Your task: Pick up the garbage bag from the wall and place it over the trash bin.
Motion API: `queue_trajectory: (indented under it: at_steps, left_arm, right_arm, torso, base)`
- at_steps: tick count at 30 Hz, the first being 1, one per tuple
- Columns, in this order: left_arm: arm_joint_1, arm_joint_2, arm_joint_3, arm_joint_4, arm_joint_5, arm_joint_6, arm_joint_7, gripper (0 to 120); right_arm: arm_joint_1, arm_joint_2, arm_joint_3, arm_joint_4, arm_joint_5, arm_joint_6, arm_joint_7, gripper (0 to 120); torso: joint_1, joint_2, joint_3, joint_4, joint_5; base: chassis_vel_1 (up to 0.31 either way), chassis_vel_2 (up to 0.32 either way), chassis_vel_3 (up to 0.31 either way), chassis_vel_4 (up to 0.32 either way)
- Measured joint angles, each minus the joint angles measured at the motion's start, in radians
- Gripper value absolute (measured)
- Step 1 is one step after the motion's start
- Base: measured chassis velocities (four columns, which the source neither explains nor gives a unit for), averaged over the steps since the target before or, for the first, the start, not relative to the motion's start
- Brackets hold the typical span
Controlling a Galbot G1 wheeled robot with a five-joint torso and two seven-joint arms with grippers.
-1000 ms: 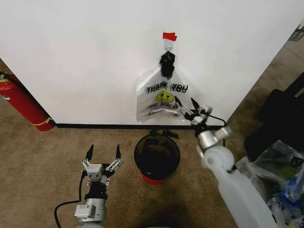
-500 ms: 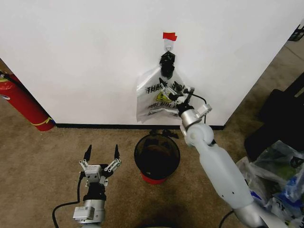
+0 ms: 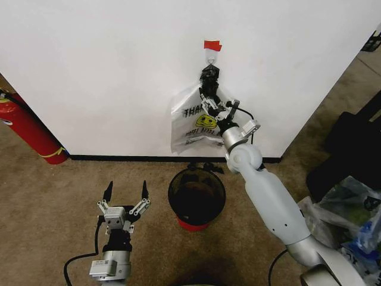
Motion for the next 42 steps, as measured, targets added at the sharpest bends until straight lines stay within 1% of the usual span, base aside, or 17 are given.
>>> queue_trajectory:
  at_steps: [3, 5, 6, 9, 11, 20, 27, 28, 34, 35, 42]
  left_arm:
    - [0.0, -0.003, 0.003, -0.001, 0.006, -0.001, 0.0, 100]
    - [0.0, -0.007, 0.003, -0.006, 0.01, -0.001, 0.0, 100]
    - [0.0, -0.007, 0.003, -0.006, 0.01, -0.001, 0.0, 100]
    - [0.004, -0.009, 0.002, -0.012, 0.011, -0.001, 0.0, 100]
    - [0.005, -0.008, 0.001, -0.013, 0.011, -0.002, 0.0, 100]
    - [0.012, -0.008, 0.002, -0.014, 0.012, -0.008, -0.001, 100]
    - [0.01, -0.009, 0.012, -0.008, 0.015, -0.013, -0.001, 100]
    - [0.01, -0.009, 0.012, -0.008, 0.015, -0.013, -0.001, 100]
    - [0.005, -0.006, 0.025, -0.004, 0.016, -0.013, -0.001, 100]
    - [0.005, -0.006, 0.025, -0.004, 0.016, -0.013, -0.001, 100]
    - [0.005, 0.001, 0.027, -0.007, 0.015, -0.013, -0.002, 100]
  right_arm:
    - [0.0, 0.003, 0.006, -0.002, -0.003, 0.0, 0.006, 29]
    - [-0.001, 0.003, 0.016, -0.003, -0.003, 0.001, 0.009, 18]
    - [-0.001, 0.003, 0.016, -0.003, -0.003, 0.001, 0.009, 18]
    - [-0.004, -0.007, 0.021, -0.002, -0.005, 0.001, 0.011, 5]
    - [-0.006, -0.011, 0.024, 0.004, -0.005, 0.001, 0.011, 0]
    - [-0.052, -0.031, 0.031, 0.056, -0.028, 0.003, 0.013, 0]
    - [-0.202, -0.085, 0.062, 0.185, -0.087, 0.004, 0.003, 0]
    - [-0.202, -0.085, 0.062, 0.185, -0.087, 0.004, 0.003, 0]
    - [-0.363, -0.112, 0.101, 0.28, -0.155, 0.015, -0.015, 0]
    - [-0.363, -0.112, 0.101, 0.28, -0.155, 0.015, -0.015, 0]
    - [-0.517, -0.129, 0.157, 0.376, -0.254, 0.042, -0.05, 0]
  torso:
    - [0.0, 0.0, 0.0, 0.0, -0.0001]
    - [0.0, 0.0, 0.0, 0.0, 0.0]
    - [0.0, 0.0, 0.0, 0.0, 0.0]
    - [0.0, 0.0, 0.0, 0.0, 0.0001]
    - [0.0, 0.0, 0.0, 0.0, 0.0]
    - [0.0, 0.0, 0.0, 0.0, 0.0]
    - [0.0, 0.0, 0.0, 0.0, 0.0]
    - [0.0, 0.0, 0.0, 0.0, 0.0]
    - [0.0, 0.0, 0.0, 0.0, 0.0001]
    - [0.0, 0.0, 0.0, 0.0, 0.0001]
    - [0.0, 0.0, 0.0, 0.0, 0.0]
  base:
    - [0.0, 0.0, 0.0, 0.0]
    - [0.0, 0.0, 0.0, 0.0]
    - [0.0, 0.0, 0.0, 0.0]
    - [0.0, 0.0, 0.0, 0.0]
    - [0.0, 0.0, 0.0, 0.0]
    - [0.0, 0.0, 0.0, 0.0]
    - [0.0, 0.0, 0.0, 0.0]
    - [0.0, 0.0, 0.0, 0.0]
    - [0.0, 0.0, 0.0, 0.0]
    - [0.0, 0.0, 0.0, 0.0]
    - [0.0, 0.0, 0.0, 0.0]
